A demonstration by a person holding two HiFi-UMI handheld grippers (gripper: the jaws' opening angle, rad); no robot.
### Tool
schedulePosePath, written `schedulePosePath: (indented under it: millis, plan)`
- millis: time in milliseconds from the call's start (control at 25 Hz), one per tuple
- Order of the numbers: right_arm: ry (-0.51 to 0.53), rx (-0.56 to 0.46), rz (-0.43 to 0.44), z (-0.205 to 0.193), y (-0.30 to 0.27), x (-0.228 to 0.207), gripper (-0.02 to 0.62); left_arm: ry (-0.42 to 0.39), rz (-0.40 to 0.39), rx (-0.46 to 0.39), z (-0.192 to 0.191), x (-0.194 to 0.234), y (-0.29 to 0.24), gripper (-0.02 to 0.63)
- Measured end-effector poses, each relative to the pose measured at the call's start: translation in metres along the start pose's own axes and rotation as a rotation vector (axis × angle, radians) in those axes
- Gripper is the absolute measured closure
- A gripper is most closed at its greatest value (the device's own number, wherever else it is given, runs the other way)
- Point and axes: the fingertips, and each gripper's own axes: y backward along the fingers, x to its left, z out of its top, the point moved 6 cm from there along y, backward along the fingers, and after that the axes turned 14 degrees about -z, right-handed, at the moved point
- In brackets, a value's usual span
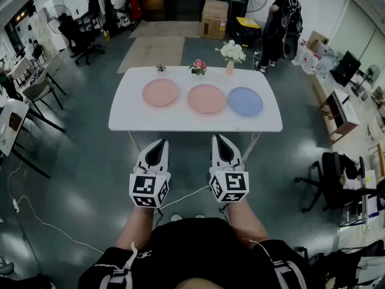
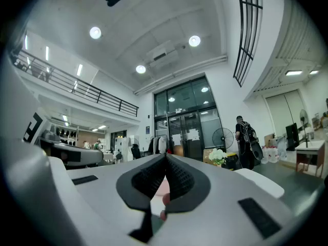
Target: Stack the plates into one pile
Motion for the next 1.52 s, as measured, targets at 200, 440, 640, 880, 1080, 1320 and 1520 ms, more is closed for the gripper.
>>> schedulePosePath:
  millis: [200,440,640,880,1080,1320,1520]
  plan:
    - [-0.006,-0.003,0.007,0.002,-0.001,-0.012,0.581,0.012,0.011,-0.004,0.000,-0.008,-0.008,0.594]
    - [-0.006,0.012,0.025,-0.003,-0.005,-0.026,0.581,0.021,0.033,0.009,-0.008,-0.017,-0.019,0.594]
    - [0.005,0.020,0.069,-0.013,-0.010,-0.038,0.581,0.033,0.083,0.010,-0.021,-0.028,-0.024,0.594]
    - [-0.002,0.028,0.122,-0.024,-0.032,-0.032,0.580,0.025,0.137,0.017,-0.030,-0.018,-0.028,0.594]
    - [-0.002,0.020,0.154,-0.032,-0.062,-0.012,0.581,0.010,0.175,-0.002,-0.028,0.016,-0.031,0.594]
    - [0.012,0.023,0.160,-0.048,-0.123,0.025,0.581,-0.027,0.167,-0.002,-0.031,0.080,-0.052,0.594]
    - [0.013,0.026,0.124,-0.055,-0.205,0.068,0.580,-0.035,0.129,-0.011,-0.021,0.172,-0.084,0.594]
